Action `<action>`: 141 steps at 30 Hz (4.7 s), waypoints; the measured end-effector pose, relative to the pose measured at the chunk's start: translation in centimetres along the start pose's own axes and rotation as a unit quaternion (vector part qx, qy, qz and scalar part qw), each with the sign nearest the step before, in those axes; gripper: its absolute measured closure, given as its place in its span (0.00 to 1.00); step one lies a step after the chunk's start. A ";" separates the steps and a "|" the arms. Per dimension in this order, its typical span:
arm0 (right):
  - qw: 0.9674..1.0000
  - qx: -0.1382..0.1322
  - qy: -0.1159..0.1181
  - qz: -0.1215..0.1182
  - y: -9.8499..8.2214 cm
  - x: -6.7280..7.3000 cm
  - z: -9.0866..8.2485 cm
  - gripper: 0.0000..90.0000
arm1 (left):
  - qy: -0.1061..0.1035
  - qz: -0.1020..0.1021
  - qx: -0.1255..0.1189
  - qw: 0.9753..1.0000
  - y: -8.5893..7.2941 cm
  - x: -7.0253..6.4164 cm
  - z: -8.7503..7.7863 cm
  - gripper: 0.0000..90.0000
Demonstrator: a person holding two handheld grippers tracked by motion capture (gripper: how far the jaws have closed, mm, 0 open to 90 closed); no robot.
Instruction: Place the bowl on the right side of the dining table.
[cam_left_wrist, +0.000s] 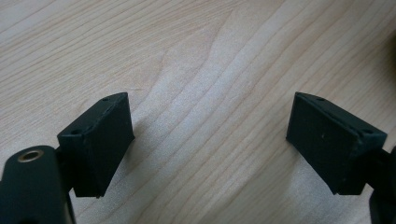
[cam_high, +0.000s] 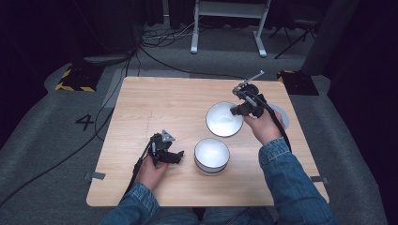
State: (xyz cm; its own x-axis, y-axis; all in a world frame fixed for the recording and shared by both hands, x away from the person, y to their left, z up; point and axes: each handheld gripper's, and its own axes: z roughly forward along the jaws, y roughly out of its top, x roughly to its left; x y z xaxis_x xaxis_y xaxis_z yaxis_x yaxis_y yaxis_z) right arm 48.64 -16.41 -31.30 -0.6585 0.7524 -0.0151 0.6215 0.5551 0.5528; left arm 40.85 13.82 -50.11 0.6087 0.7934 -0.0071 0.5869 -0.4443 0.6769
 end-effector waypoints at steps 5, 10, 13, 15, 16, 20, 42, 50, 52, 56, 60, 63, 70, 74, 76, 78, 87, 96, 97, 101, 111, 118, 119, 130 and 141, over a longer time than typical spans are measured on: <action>1.000 -0.011 -0.018 0.016 0.5 -1.9 0.0 0.92 | -0.003 0.001 0.001 1.000 0.0 0.0 0.0 0.16; 0.999 -0.006 -0.039 0.032 1.0 -3.2 0.1 0.92 | -0.002 0.000 0.000 1.000 0.0 0.0 0.0 0.16; 0.998 -0.010 -0.048 0.042 1.3 -4.1 0.0 0.92 | -0.004 0.001 0.001 1.000 0.0 0.0 0.0 0.16; 0.998 -0.010 -0.049 0.046 1.3 -4.4 0.1 0.92 | -0.003 0.002 0.000 1.000 0.0 0.0 0.0 0.16; 0.997 -0.011 -0.057 0.053 1.4 -5.0 0.0 0.92 | -0.008 -0.001 0.002 1.000 0.0 0.0 0.1 0.16; 0.996 -0.010 -0.065 0.062 1.4 -6.0 -0.1 0.92 | -0.007 -0.002 0.002 1.000 0.0 0.0 0.1 0.16; 0.985 -0.007 -0.116 0.126 0.3 -12.1 -0.8 0.92 | 0.001 -0.006 -0.003 1.000 -0.4 0.1 -0.3 0.17; 0.981 -0.005 -0.131 0.146 -0.4 -13.7 -1.7 0.92 | 0.002 -0.004 -0.004 1.000 -0.3 0.1 -0.2 0.17; 0.978 -0.002 -0.138 0.155 -0.8 -14.3 -1.9 0.92 | 0.002 -0.003 -0.003 1.000 -0.2 0.1 -0.2 0.17; 0.976 0.002 -0.143 0.162 -1.2 -14.8 -1.7 0.92 | 0.000 -0.003 -0.001 1.000 -0.2 0.2 -0.2 0.17; 0.971 0.011 -0.149 0.186 -1.9 -16.0 -1.1 0.92 | 0.000 -0.005 0.000 1.000 -0.2 0.1 -0.2 0.17; 0.968 0.019 -0.157 0.195 -2.1 -16.6 -0.9 0.92 | -0.005 -0.009 0.001 1.000 -0.2 0.0 -0.1 0.17; 0.960 0.035 -0.166 0.224 -3.0 -18.3 0.3 0.92 | -0.001 -0.007 0.000 1.000 -0.2 0.1 -0.1 0.16; 0.955 0.038 -0.172 0.238 -3.3 -19.1 0.7 0.92 | -0.003 -0.007 0.000 1.000 -0.2 0.1 -0.1 0.16; 0.954 0.038 -0.171 0.245 -3.4 -19.4 0.8 0.92 | 0.002 0.000 -0.002 1.000 -0.1 0.2 -0.1 0.16; 0.954 0.039 -0.171 0.245 -3.5 -19.6 0.9 0.92 | 0.002 0.000 -0.002 1.000 -0.1 0.2 -0.1 0.16; 0.949 0.063 -0.176 0.256 -4.3 -20.0 2.5 0.92 | 0.002 -0.001 -0.001 1.000 -0.1 0.2 -0.1 0.16; 0.944 0.081 -0.177 0.267 -5.3 -20.5 4.0 0.92 | 0.003 0.000 -0.002 1.000 -0.1 0.2 -0.1 0.16; 0.943 0.081 -0.176 0.270 -5.4 -20.5 4.1 0.92 | 0.003 0.000 -0.001 1.000 -0.1 0.2 -0.1 0.16; 0.940 0.091 -0.182 0.272 -5.7 -20.9 4.6 0.92 | 0.002 0.000 -0.003 1.000 -0.1 0.2 -0.1 0.16; 0.938 0.101 -0.178 0.280 -6.4 -21.3 6.1 0.92 | 0.003 -0.003 -0.004 1.000 -0.1 0.1 -0.1 0.16; 0.937 0.107 -0.178 0.280 -6.5 -21.4 6.7 0.92 | 0.003 -0.003 -0.004 1.000 -0.1 0.1 -0.1 0.16; 0.936 0.109 -0.181 0.281 -6.5 -21.5 6.8 0.92 | 0.002 -0.002 -0.005 1.000 -0.1 0.1 -0.1 0.16; 0.935 0.106 -0.182 0.285 -6.9 -21.7 7.0 0.92 | 0.002 0.001 -0.002 1.000 -0.1 0.2 -0.1 0.16; 0.935 0.108 -0.184 0.284 -7.0 -21.6 7.7 0.92 | 0.002 0.001 -0.002 1.000 -0.1 0.2 -0.1 0.16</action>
State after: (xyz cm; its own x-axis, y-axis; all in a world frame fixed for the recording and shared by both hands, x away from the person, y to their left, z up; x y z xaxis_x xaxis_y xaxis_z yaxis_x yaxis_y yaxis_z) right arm 61.78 -33.84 -41.23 -0.0304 0.9965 -0.0775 0.9238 0.0577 0.3786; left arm 40.85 14.03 -50.12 0.6078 0.7941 -0.0028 0.5831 -0.4439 0.6805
